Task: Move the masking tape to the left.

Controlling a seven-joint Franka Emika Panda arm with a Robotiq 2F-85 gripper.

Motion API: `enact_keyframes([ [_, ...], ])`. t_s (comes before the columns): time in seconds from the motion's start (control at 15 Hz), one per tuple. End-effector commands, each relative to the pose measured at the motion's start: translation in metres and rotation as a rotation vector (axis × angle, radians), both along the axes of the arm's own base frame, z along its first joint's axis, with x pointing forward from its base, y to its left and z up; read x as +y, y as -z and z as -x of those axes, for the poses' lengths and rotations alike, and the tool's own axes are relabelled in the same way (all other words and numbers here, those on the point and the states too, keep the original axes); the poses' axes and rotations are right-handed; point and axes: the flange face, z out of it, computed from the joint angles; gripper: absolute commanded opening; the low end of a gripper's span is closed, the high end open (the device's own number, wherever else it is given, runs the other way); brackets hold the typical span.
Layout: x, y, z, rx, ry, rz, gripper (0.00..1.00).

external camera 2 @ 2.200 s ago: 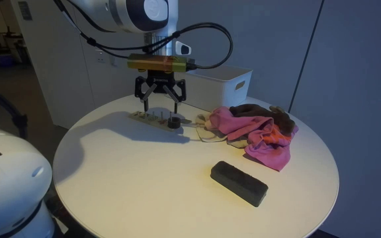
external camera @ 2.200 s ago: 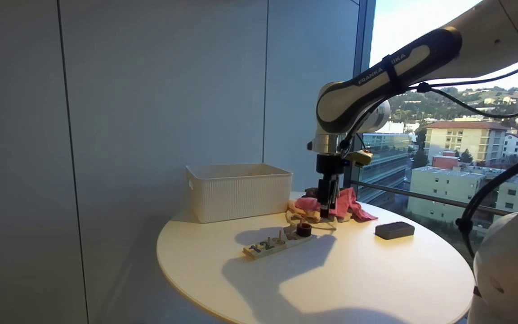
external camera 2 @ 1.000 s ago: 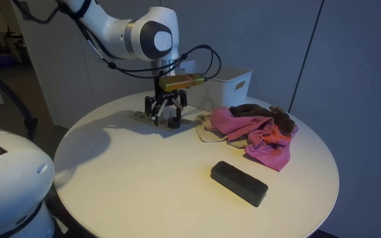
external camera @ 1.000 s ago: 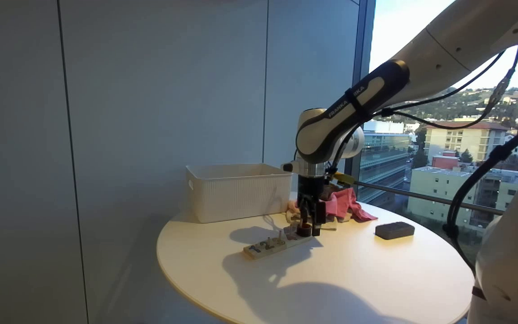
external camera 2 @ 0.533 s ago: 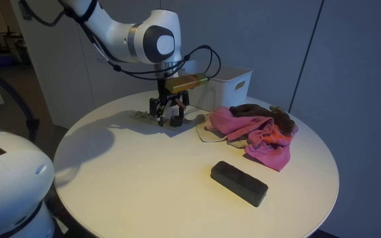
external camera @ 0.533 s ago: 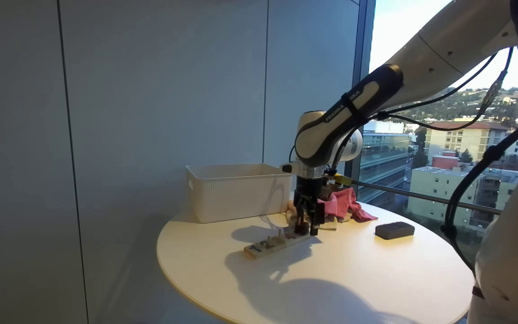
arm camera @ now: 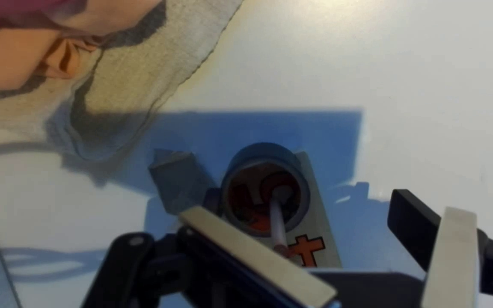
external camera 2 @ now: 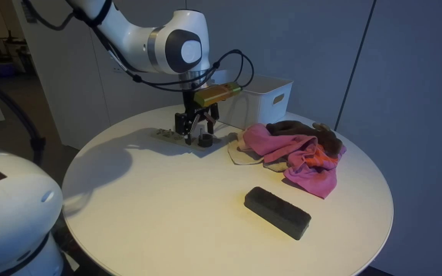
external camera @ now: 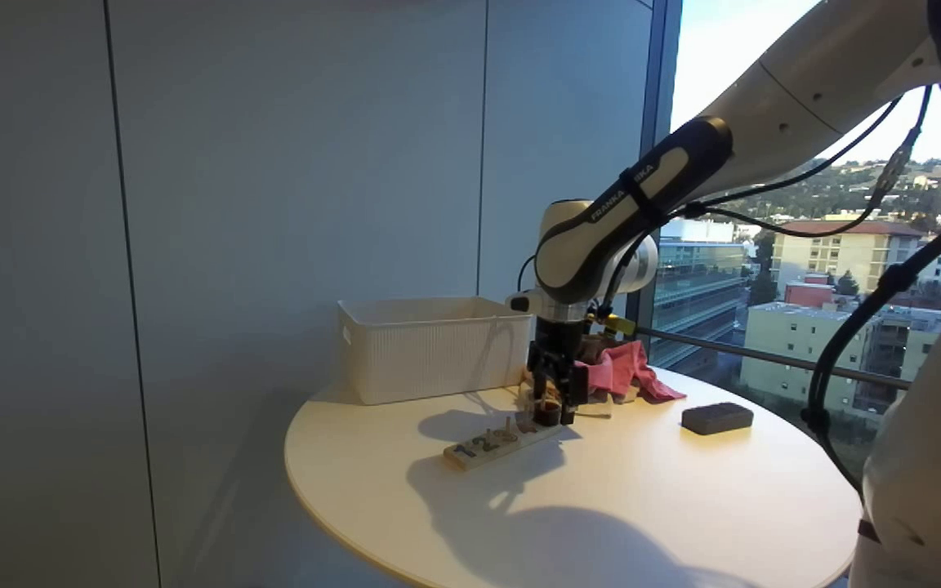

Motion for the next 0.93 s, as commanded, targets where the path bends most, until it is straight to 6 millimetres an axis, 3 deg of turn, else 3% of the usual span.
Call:
enact_keyframes([
  [0.0,-0.001,0.002,-0.008,-0.023,-0.025,0.021,1.00],
  [0.33,-0.007,0.005,-0.015,-0.060,-0.018,0.031,1.00],
  [0.4,-0.008,0.005,-0.015,-0.067,-0.013,0.030,0.95],
  [0.47,-0.009,0.005,-0.015,-0.072,-0.015,0.030,0.74],
  [0.6,-0.011,0.006,-0.015,-0.079,-0.011,0.029,0.70],
  [0.87,-0.014,0.006,-0.015,-0.085,-0.003,0.026,0.41],
])
